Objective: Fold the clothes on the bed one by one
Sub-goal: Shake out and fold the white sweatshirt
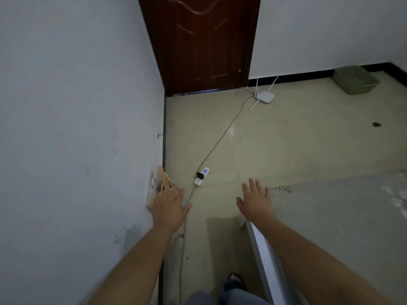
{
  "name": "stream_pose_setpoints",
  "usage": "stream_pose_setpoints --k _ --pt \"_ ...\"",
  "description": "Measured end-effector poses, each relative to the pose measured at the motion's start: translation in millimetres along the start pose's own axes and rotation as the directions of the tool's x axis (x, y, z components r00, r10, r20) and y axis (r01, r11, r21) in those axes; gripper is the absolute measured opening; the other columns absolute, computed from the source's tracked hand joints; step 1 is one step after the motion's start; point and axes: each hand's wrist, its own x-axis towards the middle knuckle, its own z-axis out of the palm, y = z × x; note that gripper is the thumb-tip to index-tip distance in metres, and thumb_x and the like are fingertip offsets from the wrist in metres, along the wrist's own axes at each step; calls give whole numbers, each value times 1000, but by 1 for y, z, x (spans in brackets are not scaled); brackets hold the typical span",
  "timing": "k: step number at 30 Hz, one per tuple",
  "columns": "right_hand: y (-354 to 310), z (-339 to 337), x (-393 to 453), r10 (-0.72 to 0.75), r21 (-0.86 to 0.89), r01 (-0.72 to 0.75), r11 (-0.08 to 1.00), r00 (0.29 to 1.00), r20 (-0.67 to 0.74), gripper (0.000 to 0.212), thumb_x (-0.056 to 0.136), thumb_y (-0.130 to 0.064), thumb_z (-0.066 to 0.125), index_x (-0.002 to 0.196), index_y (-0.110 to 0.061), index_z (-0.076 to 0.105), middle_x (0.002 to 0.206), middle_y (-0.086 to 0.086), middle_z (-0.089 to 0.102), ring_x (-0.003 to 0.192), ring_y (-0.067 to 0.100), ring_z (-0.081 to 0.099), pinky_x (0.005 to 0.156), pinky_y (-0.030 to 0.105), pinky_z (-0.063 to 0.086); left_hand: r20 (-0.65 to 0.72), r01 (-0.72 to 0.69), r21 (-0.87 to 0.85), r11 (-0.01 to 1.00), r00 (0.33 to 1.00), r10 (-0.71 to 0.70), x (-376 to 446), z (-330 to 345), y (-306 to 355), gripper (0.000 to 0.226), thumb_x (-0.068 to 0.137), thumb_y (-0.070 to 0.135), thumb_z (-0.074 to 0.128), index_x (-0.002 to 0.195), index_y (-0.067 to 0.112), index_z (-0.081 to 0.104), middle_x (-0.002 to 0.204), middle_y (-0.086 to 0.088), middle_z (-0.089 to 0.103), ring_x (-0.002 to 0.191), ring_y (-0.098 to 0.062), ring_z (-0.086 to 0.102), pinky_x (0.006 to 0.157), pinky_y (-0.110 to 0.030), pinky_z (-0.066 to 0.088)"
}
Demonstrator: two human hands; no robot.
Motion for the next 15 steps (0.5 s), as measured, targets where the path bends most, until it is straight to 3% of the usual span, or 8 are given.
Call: stream_pose_setpoints --k 9,15 --pt "-24 -58 207 -49 -40 48 998 999 -19 53 97 -38 31 144 -15 20 156 6 5 144 23 0 115 42 4 44 29 42 999 999 -31 208 -54 -24 56 97 49 22 147 25 12 156 2 8 143 -19 4 114 -42 5" --pt "3 -97 314 137 30 -137 990 991 0 54 97 -38 31 144 -14 20 156 6 6 144 22 1 115 40 5 79 -190 102 976 980 182 368 -107 6 58 96 51 23 147 25 12 156 2 8 143 -20 4 114 -42 5"
